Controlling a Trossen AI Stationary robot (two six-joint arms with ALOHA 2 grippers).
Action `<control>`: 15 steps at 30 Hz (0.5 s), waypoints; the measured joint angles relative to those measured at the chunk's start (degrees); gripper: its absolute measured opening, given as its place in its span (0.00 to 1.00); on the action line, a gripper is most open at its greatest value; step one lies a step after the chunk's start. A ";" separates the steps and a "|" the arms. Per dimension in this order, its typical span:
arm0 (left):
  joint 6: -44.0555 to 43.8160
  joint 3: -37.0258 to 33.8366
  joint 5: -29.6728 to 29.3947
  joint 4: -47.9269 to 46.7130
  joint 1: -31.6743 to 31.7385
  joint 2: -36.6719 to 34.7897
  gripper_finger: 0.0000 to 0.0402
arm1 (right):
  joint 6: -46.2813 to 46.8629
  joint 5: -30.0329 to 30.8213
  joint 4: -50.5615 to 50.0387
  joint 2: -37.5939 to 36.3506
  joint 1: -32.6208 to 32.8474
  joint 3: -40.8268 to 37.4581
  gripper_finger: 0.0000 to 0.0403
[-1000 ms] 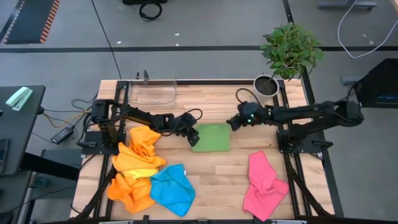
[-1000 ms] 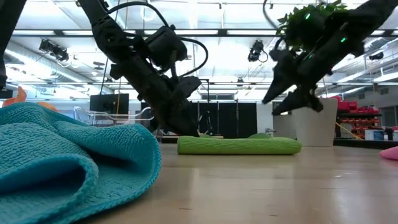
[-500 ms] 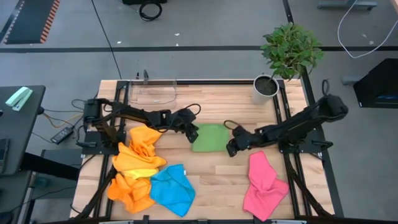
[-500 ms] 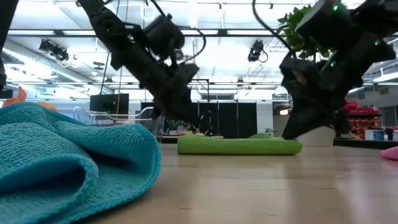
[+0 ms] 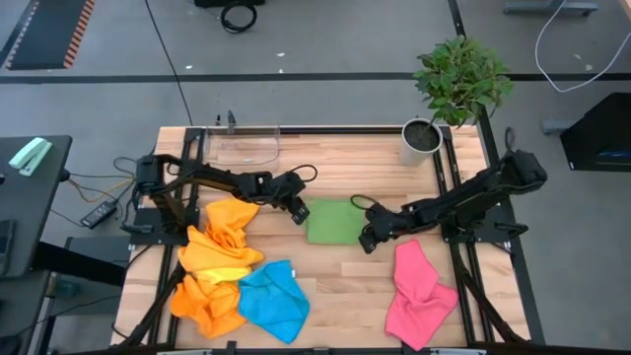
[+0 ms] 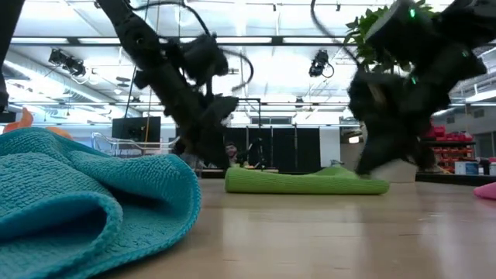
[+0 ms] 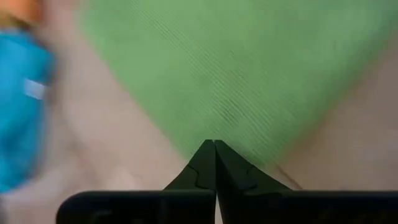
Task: Fold microfiber towels
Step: Fold the green towel
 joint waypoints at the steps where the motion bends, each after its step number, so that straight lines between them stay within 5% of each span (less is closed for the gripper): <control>1: 0.08 0.44 0.11 -0.01 0.00 -1.12 0.04 | -0.99 0.14 -0.03 -1.94 -0.78 0.24 0.01; 8: 0.47 1.83 -0.19 5.29 -4.50 -5.04 0.02 | -8.64 0.36 -7.38 -8.07 -10.26 0.80 0.01; 15: -3.59 1.71 -0.18 5.22 -11.17 3.72 0.02 | -15.37 -5.92 -1.65 0.70 -16.48 0.78 0.01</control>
